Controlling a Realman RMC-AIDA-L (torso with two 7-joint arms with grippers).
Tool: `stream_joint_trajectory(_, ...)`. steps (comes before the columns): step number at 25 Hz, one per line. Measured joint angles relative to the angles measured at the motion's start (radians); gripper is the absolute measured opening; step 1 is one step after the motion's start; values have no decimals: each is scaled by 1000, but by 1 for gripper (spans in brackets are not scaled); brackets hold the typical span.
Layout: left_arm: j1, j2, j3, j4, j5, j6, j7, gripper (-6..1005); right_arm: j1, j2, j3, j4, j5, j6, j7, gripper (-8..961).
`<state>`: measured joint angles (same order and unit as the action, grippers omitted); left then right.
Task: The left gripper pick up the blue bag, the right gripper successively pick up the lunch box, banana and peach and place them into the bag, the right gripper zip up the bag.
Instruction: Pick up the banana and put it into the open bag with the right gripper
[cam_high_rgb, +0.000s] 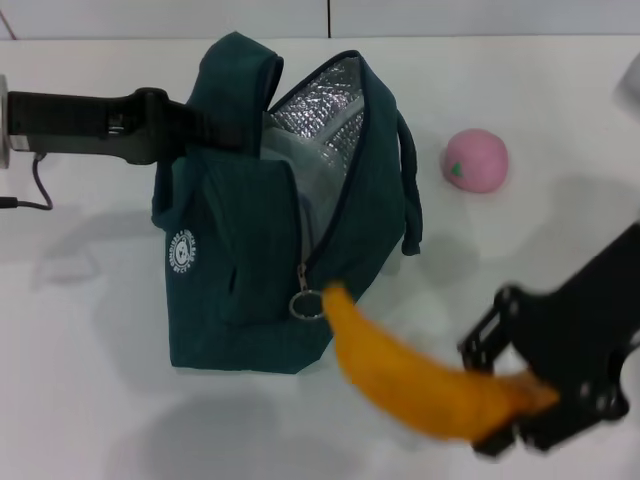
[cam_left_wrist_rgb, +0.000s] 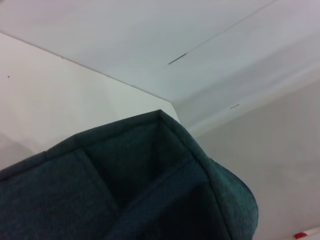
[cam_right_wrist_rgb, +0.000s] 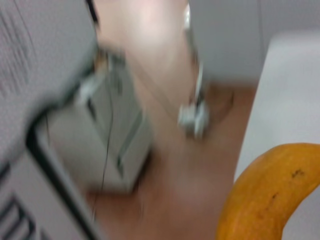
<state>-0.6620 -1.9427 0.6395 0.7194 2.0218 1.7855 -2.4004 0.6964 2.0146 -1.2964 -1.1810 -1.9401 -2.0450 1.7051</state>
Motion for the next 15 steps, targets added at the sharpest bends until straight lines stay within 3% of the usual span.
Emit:
stream_joint_trajectory(3,-2,0,2,0,0,0,0,27,25,-7,185,123,92,-54,-9,417)
stream_joint_trajectory(6,-2,-1,3,0,0,0,0,28,70,-29,352,316,159,-75,-25,419)
stream_joint_trajectory(10,-4,-2,3,0,0,0,0,28,84,-52,481,515,227,-34,-49,423)
stream_joint_trajectory(12,-5,-2,3,0,0,0,-1,28,72,-49,523,586,272,2,-74,425)
stream_joint_trajectory(15,-5,-3,3,-1,0,0,-1,28,41,-27,551,660,371,61,-118,428)
